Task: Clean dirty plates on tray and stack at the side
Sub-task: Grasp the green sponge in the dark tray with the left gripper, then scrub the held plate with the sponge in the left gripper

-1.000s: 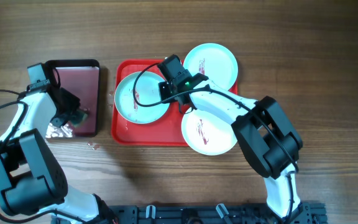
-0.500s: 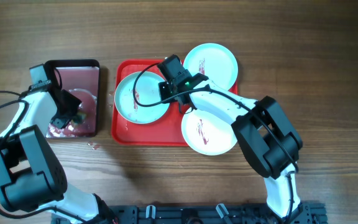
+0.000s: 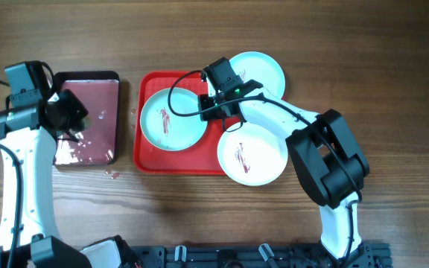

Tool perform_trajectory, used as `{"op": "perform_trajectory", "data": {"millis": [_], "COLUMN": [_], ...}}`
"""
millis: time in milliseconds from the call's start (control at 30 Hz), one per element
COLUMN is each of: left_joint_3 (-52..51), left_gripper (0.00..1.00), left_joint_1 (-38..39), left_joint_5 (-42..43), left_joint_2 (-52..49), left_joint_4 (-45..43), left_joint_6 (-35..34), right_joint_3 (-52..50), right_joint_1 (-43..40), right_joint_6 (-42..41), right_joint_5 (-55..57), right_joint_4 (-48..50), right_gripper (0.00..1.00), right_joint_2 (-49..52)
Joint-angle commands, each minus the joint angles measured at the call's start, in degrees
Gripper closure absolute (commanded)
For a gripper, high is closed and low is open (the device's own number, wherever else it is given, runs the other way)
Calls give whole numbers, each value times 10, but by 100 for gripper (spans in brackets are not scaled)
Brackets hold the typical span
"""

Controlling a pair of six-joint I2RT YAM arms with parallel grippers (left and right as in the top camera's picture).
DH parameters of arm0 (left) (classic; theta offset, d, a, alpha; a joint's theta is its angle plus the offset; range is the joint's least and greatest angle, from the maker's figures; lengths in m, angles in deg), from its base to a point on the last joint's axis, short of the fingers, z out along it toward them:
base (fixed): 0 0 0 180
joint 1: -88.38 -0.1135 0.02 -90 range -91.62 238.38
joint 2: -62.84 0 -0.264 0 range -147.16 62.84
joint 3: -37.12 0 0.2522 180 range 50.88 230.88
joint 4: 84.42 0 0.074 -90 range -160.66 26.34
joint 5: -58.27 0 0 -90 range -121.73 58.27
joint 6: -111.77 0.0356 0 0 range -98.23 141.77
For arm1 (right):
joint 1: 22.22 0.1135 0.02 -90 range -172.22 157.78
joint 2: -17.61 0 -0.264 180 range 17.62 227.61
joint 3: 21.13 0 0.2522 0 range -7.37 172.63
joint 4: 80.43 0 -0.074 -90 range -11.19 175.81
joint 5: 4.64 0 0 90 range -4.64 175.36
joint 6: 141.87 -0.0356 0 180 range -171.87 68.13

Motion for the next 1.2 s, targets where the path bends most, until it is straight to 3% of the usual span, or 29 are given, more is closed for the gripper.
{"op": "perform_trajectory", "data": {"millis": [0,200,667,767,967,1167], "left_joint_3": [2,2,2,2,2,2], "left_gripper": [96,96,96,96,96,96], "left_joint_1": [2,8,16,23,139,242], "left_joint_5": [7,56,47,83,88,77], "left_joint_2": [-18,-40,-40,-40,-54,-158], "left_joint_4": [-5,-17,-24,-19,-46,-88], "left_joint_6": [76,99,99,99,63,-6], "right_joint_3": [-3,-3,-3,-3,-3,-4], "right_joint_1": [2,2,2,-5,-23,-23], "right_joint_6": [19,19,18,17,19,19], "right_joint_5": [-24,-24,-30,-53,-110,-114], "right_joint_4": [-3,-2,12,17,21,16], "right_gripper": [96,96,96,96,96,96], "right_joint_2": [20,20,20,20,20,20]}}
